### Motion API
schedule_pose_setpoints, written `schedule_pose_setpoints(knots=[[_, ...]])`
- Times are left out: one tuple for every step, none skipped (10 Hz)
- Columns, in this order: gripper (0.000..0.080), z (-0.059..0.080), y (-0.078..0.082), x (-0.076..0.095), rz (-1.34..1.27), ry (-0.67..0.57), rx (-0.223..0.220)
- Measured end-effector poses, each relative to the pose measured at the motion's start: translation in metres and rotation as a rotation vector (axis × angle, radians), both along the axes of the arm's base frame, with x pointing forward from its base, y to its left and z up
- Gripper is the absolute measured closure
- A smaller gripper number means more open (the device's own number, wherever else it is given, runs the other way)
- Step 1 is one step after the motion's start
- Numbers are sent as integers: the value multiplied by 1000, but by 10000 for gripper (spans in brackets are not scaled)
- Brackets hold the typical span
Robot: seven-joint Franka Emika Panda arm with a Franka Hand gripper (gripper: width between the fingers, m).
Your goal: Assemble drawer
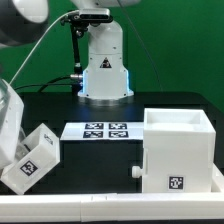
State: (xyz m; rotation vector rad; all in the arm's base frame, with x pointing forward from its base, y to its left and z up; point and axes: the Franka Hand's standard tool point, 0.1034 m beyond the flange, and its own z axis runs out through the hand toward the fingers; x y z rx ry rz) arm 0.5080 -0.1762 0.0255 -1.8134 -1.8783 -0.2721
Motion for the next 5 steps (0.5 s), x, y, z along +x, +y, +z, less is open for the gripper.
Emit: schedule_pose_setpoints(knots=[[745, 1, -2, 0, -24, 6, 43], [745, 2, -4, 1, -25, 4, 41], [745, 2, -3, 1, -23, 4, 41], [745, 2, -3, 1, -23, 4, 41], [745, 3, -4, 2, -24, 1, 38]])
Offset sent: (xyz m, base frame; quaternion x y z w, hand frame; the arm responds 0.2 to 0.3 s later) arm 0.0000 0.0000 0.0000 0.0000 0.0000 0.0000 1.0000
